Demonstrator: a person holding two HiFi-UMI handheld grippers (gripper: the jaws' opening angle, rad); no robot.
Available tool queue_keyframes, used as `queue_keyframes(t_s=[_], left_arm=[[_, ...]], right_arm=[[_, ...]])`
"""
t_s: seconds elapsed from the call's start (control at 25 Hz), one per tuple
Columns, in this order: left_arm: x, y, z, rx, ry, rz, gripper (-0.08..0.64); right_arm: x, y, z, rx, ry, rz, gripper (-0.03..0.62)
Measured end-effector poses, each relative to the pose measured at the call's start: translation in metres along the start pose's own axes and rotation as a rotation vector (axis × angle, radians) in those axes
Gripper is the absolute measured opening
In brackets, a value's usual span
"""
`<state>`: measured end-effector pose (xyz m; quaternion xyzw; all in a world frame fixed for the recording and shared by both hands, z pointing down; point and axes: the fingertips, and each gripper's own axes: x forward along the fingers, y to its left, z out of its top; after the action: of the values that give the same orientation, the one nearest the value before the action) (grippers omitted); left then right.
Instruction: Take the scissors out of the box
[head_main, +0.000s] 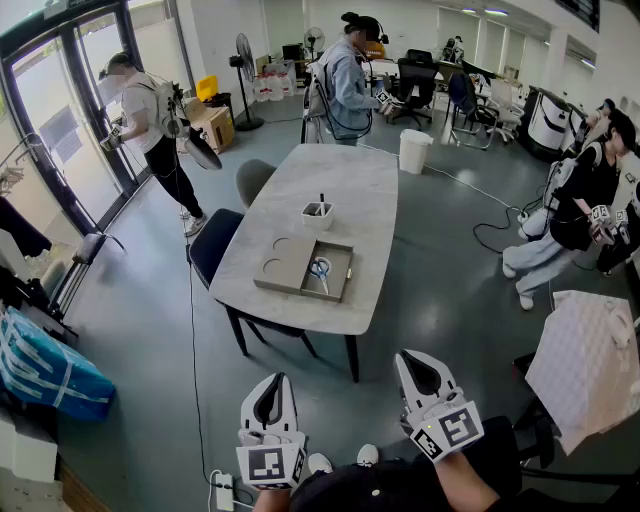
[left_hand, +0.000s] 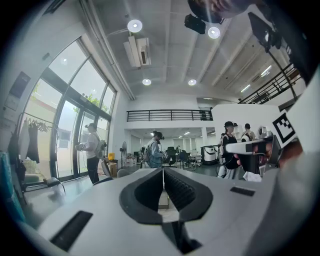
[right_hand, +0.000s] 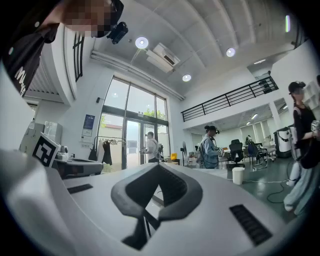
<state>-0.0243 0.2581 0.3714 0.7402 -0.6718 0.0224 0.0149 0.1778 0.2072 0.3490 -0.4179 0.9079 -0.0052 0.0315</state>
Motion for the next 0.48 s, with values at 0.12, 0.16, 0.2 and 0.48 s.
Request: queue_keyframes(t_s=[0.12,0.16,0.2,0.48], left_arm=[[0.0009,-0.0006,-0.0007,0.002,-0.005,-0.003,0.017],[0.0007,-0.0003,-0.0012,0.001,-0.005,-0.003,0.017],[0.0002,0.0005,-0.0016,0.000,-0.004,-0.003,0.017],[-0.0020,0.0047,-0.0026,-0.004,-0.006,-0.009,0.017]], right_arm=[[0.0004,-0.0004,-0.0019,-0.003,0.001,-0.001,-0.005],[0.0005,0.0001,-0.0024,-0.004,0.002,-0.002,-0.005],[0.0007,0.0010,-0.0027,-0.004,0.002,-0.002,-0.005],[0.0027,0.0073,-0.0034,-0.007,0.003,-0.003,-0.005]])
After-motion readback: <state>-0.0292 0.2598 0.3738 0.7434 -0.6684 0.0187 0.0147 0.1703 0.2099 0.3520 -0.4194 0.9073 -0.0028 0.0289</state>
